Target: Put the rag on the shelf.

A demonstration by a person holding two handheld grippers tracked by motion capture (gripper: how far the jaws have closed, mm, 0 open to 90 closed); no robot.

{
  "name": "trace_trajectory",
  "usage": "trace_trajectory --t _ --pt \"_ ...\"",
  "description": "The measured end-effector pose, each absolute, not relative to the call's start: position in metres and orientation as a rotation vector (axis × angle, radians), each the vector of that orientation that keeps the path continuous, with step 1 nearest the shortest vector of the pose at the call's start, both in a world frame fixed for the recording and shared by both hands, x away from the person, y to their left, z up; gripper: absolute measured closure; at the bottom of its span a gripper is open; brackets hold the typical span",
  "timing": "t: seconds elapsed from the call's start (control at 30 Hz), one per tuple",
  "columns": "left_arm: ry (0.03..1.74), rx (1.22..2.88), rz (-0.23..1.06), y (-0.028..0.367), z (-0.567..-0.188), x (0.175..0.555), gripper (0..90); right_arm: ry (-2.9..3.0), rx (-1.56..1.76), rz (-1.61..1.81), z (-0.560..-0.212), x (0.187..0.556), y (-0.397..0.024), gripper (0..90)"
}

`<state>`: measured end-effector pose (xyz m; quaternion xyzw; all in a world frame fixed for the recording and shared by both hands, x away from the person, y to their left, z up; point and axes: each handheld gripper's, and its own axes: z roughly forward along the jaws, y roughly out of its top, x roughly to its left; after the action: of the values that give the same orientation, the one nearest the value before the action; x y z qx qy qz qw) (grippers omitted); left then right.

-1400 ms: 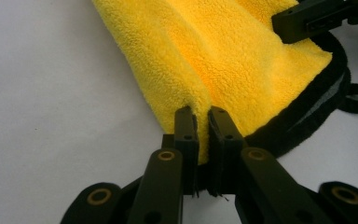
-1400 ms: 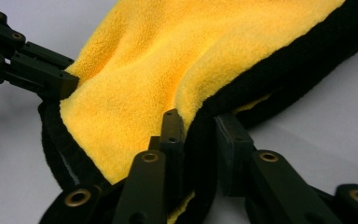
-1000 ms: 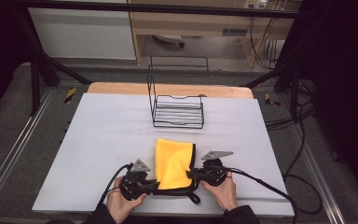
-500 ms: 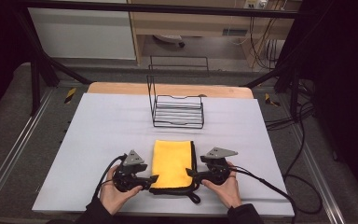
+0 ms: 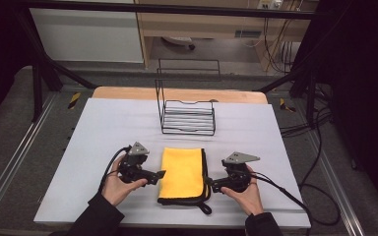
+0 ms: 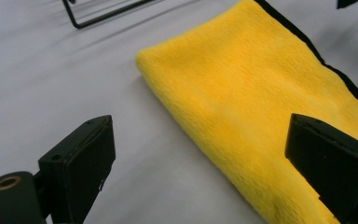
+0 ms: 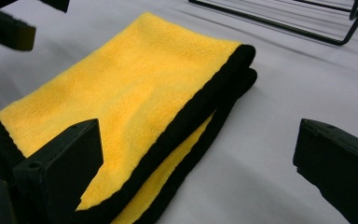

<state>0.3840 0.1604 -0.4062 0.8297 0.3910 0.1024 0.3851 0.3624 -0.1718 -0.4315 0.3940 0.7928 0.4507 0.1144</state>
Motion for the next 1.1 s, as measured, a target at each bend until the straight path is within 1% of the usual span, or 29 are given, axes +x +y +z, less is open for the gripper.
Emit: trace_trajectory --t 0.2,0.4,0.43,0.47,0.53,0.73,0.83,0.97,1.03,1.07,1.1 --pt "1.035 2.094 0.287 0.163 -0.402 0.407 8.8 2.329 1.141 1.31 -0.431 0.361 -0.174 1.7" --pt "1.065 2.101 0.325 0.159 -0.406 0.425 16.2 2.334 1.137 1.296 -0.432 0.36 -0.174 1.7" --pt "1.072 2.103 0.334 0.158 -0.407 0.428 16.2 2.334 1.137 1.296 -0.432 0.36 -0.174 1.7" --pt "1.08 2.107 0.343 0.157 -0.409 0.431 18.7 2.337 1.142 1.294 -0.432 0.361 -0.174 1.8" --pt "1.101 2.105 0.349 0.155 -0.413 0.439 19.8 2.338 1.145 1.293 -0.432 0.361 -0.174 1.8" --pt "1.138 2.096 0.341 0.147 -0.422 0.452 30.4 2.342 1.151 1.281 -0.433 0.361 -0.174 2.0" --pt "1.147 2.099 0.325 0.143 -0.426 0.456 36.3 2.343 1.156 1.279 -0.433 0.361 -0.174 2.3" --pt "1.145 2.124 0.314 0.136 -0.431 0.458 39.7 2.346 1.158 1.276 -0.433 0.362 -0.174 2.4" --pt "1.154 2.13 0.306 0.134 -0.433 0.458 43.5 2.346 1.161 1.28 -0.433 0.362 -0.174 2.7" --pt "1.163 2.122 0.286 0.134 -0.435 0.459 48.0 2.346 1.164 1.283 -0.432 0.362 -0.174 3.0" --pt "1.166 2.122 0.268 0.134 -0.436 0.46 48.0 2.346 1.164 1.283 -0.432 0.362 -0.174 3.0"
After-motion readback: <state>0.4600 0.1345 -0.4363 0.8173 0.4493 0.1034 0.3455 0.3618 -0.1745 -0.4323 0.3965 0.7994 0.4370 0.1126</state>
